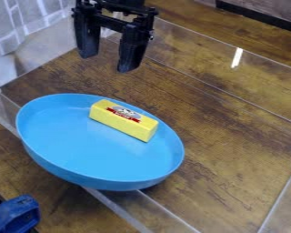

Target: Remove the green object from inside the blue tray and put it on the table

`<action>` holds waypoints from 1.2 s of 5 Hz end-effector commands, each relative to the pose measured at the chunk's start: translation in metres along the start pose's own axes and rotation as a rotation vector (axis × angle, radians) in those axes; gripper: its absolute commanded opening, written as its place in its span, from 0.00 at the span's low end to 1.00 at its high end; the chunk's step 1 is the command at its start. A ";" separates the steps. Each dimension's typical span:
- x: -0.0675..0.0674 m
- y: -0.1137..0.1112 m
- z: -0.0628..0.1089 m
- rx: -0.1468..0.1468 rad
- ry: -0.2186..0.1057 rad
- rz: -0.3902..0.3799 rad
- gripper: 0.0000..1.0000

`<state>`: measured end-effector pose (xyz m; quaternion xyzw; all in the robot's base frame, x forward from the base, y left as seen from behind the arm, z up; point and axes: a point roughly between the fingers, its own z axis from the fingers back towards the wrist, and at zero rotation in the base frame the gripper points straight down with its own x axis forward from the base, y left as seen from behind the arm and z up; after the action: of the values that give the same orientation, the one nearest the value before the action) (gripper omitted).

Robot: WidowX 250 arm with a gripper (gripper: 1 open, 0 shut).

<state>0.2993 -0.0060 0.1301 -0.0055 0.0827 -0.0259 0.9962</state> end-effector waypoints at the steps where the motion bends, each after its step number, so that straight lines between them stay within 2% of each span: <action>1: -0.001 0.004 0.029 -0.002 -0.093 0.009 1.00; 6: -0.007 -0.004 0.033 -0.024 -0.072 -0.009 1.00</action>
<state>0.2934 -0.0101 0.1337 -0.0191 0.1007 -0.0294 0.9943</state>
